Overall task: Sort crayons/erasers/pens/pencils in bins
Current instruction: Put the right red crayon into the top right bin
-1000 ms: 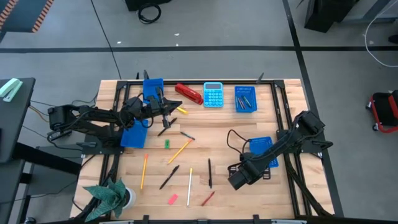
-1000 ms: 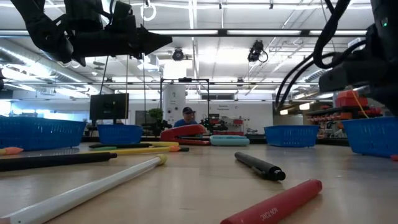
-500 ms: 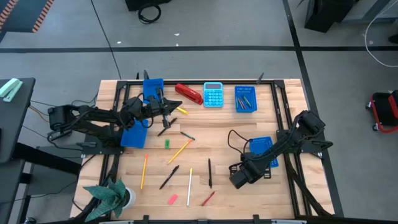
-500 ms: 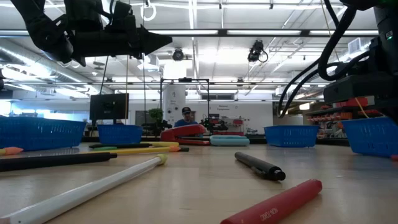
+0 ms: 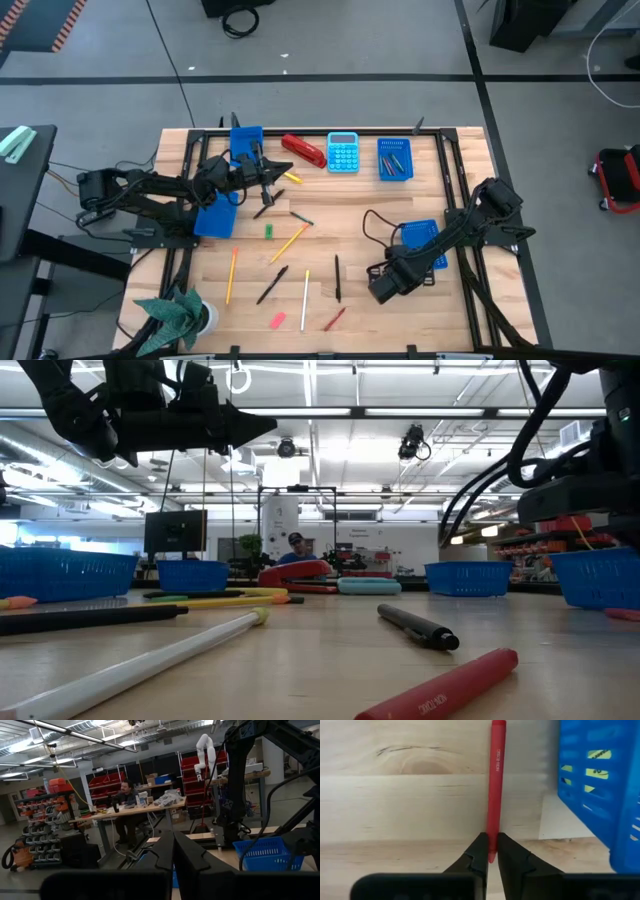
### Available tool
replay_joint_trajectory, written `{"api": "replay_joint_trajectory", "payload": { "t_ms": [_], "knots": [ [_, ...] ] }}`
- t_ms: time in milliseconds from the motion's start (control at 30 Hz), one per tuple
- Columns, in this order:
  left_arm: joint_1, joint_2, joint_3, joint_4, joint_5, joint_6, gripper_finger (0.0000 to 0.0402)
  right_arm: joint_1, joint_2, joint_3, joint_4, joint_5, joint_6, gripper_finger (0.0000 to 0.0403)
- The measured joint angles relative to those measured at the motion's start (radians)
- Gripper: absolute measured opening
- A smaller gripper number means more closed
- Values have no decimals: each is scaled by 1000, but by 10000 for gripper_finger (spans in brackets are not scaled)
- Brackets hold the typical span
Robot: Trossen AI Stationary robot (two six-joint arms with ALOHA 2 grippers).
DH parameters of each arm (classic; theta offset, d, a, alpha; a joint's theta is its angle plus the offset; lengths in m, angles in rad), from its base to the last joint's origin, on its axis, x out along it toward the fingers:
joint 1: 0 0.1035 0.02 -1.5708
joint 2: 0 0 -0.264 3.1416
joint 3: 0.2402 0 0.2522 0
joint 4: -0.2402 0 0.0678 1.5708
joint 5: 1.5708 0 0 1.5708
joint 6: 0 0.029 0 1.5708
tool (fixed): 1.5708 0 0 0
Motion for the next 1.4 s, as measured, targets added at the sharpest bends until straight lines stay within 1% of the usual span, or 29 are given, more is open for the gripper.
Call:
{"api": "replay_joint_trajectory", "payload": {
  "t_ms": [200, 300, 433, 500, 567, 633, 700, 833, 900, 1067, 1200, 1300, 1400],
  "knots": [
    [0, 0, 0, 0, 0, 0, 23, -19, 4, 36, -8, 25, -28, 36],
    [0, 0, 0, 0, 0, 0, 20, -40, 4, 67, -26, 65, -67, 36],
    [0, 0, 0, 0, 0, 0, 13, -100, -20, 125, -91, 77, -185, 35],
    [0, 0, 0, 0, 0, 0, 13, -143, -44, 161, -160, 110, -258, 35],
    [0, 0, 0, 0, 0, 0, 17, -192, -72, 194, -230, 164, -335, 35],
    [0, 0, 0, 0, 0, 0, 21, -247, -101, 220, -308, 221, -423, 35],
    [0, 0, 0, 0, 0, -1, 22, -310, -135, 232, -380, 253, -517, 35],
    [0, 0, 0, 0, 0, -1, 18, -456, -201, 211, -485, 278, -721, 35],
    [0, 0, 0, 0, 0, -1, 15, -538, -234, 185, -500, 283, -825, 35],
    [0, 0, 0, 0, 0, -1, 14, -761, -293, 109, -467, 333, -1069, 35],
    [0, 0, 0, 0, 0, -1, 22, -931, -307, 42, -340, 337, -1273, 35],
    [0, 0, 0, 0, 0, -1, 23, -1028, -299, 3, -237, 311, -1400, 35],
    [0, 0, 0, -5, 0, 0, 20, -1089, -291, -9, -201, 301, -1470, 35]
  ]
}}
